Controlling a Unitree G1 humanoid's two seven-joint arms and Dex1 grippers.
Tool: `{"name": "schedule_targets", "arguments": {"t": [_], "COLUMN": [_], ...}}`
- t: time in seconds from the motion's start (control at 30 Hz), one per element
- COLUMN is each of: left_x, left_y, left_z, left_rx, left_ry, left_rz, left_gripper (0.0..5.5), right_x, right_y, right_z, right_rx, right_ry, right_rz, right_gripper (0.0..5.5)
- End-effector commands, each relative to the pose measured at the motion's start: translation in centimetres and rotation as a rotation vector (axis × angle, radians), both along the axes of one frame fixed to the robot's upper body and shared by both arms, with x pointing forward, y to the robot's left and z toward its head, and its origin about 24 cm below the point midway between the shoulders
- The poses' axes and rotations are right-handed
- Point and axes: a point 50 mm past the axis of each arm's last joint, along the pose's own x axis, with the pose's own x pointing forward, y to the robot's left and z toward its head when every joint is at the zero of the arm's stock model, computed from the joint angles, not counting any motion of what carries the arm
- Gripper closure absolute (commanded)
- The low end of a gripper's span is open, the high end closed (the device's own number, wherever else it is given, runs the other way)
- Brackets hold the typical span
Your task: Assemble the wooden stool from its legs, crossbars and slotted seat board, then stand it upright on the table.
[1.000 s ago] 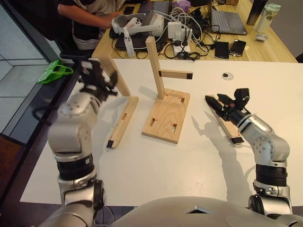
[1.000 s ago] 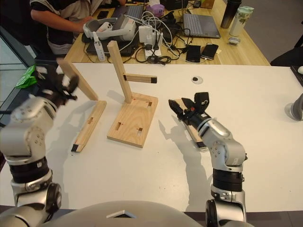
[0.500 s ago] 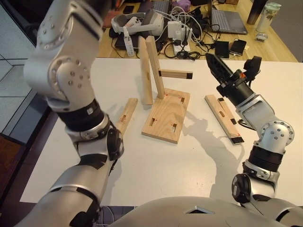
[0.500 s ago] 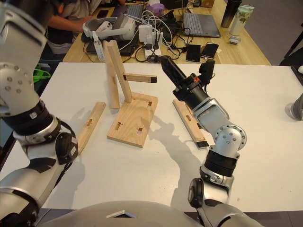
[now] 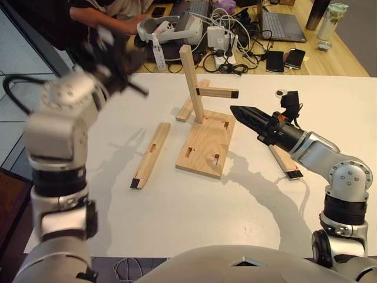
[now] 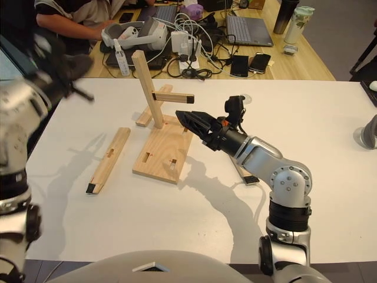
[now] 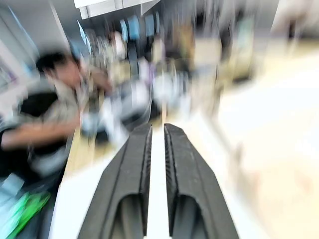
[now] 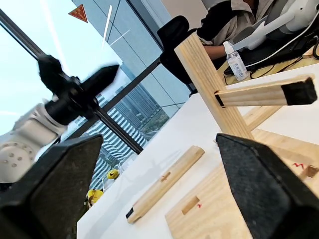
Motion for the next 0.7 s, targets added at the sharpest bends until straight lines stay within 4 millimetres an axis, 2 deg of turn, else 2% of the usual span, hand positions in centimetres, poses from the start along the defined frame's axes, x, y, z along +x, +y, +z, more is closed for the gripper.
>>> {"name": "schedule_targets", "arguments": {"t": [0.03, 0.17, 0.3, 0.43, 0.53, 0.6, 0.67, 0.7], "left_x": [-0.6, -0.7, -1.4, -3.6, -4.6, -4.5, -2.4, -1.0], "left_y": [-4.1, -6.6, -6.9, -7.6, -8.7, -9.5, -9.3, -8.6], "left_z": [-5.3, -7.4, -9.6, -11.1, -10.8, -9.8, -7.7, -6.5], "left_rx": [-0.044, -0.093, 0.038, 0.143, 0.143, 0.112, 0.066, 0.046], "left_ry": [0.157, 0.233, 0.334, 0.42, 0.429, 0.387, 0.264, 0.193], "left_rz": [-0.113, -0.147, -0.192, -0.36, -0.459, -0.482, -0.387, -0.302], "left_gripper": [4.89, 4.3, 3.74, 3.16, 2.79, 2.45, 2.45, 2.45], "right_x": [0.5, 0.7, 0.9, 1.2, 1.2, 1.2, 1.2, 1.2], "right_y": [-0.5, -0.5, -0.5, -0.7, -0.9, -1.0, -1.0, -1.0], "right_z": [-1.0, -1.2, -1.1, -0.9, -0.9, -1.0, -1.0, -1.0], "right_rx": [-0.079, -0.113, -0.122, -0.128, -0.131, -0.133, -0.134, -0.135], "right_ry": [0.017, 0.013, 0.008, 0.0, 0.0, 0.001, 0.002, 0.001], "right_rz": [-0.005, 0.002, -0.009, -0.024, -0.033, -0.037, -0.04, -0.043], "right_gripper": [1.25, 1.25, 1.25, 1.25, 1.25, 1.25, 1.25, 1.25]}}
